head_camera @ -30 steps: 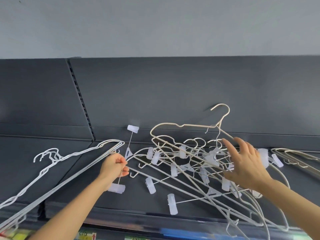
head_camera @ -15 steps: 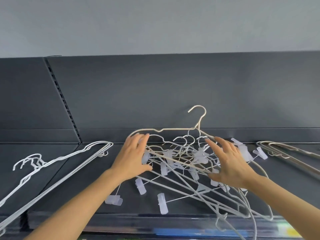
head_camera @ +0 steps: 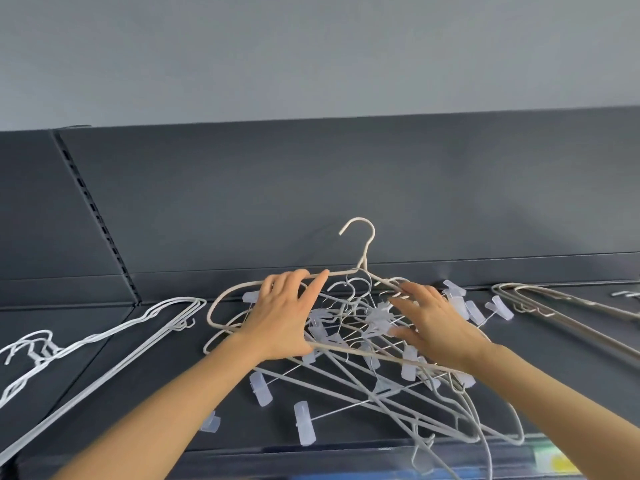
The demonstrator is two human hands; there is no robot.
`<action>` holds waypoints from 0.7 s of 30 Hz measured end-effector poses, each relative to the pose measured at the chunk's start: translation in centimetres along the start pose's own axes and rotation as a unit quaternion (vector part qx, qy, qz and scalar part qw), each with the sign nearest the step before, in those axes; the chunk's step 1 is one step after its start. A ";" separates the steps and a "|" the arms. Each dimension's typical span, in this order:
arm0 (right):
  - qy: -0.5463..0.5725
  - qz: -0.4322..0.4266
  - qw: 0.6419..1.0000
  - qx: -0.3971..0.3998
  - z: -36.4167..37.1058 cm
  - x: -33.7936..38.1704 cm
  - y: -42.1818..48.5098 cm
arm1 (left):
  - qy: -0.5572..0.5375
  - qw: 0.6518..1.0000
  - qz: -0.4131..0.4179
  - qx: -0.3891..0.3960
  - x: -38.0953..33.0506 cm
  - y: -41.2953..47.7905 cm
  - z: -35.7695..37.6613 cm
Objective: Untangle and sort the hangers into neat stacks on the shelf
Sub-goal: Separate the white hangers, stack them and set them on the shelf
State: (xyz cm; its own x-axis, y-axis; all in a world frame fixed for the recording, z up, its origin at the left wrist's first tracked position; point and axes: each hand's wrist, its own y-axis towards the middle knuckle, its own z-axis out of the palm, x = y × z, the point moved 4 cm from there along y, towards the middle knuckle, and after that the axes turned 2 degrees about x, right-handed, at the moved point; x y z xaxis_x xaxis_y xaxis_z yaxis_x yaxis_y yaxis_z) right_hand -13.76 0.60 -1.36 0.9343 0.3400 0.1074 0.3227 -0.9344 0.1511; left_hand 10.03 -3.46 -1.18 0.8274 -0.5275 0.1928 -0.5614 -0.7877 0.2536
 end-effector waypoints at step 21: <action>0.135 0.121 0.955 -0.236 -3.1 -6.0 -0.4 | -0.082 0.996 -0.031 0.027 1.1 -0.7 1.5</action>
State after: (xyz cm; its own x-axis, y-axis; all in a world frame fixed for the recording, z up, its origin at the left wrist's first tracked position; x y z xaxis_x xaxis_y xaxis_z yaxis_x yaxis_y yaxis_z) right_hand -19.95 -0.78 0.94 0.8788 0.1951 0.4356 -0.0620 -0.8583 0.5094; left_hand 11.36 -4.00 -2.61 0.8546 -0.5188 0.0199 -0.5111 -0.8340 0.2080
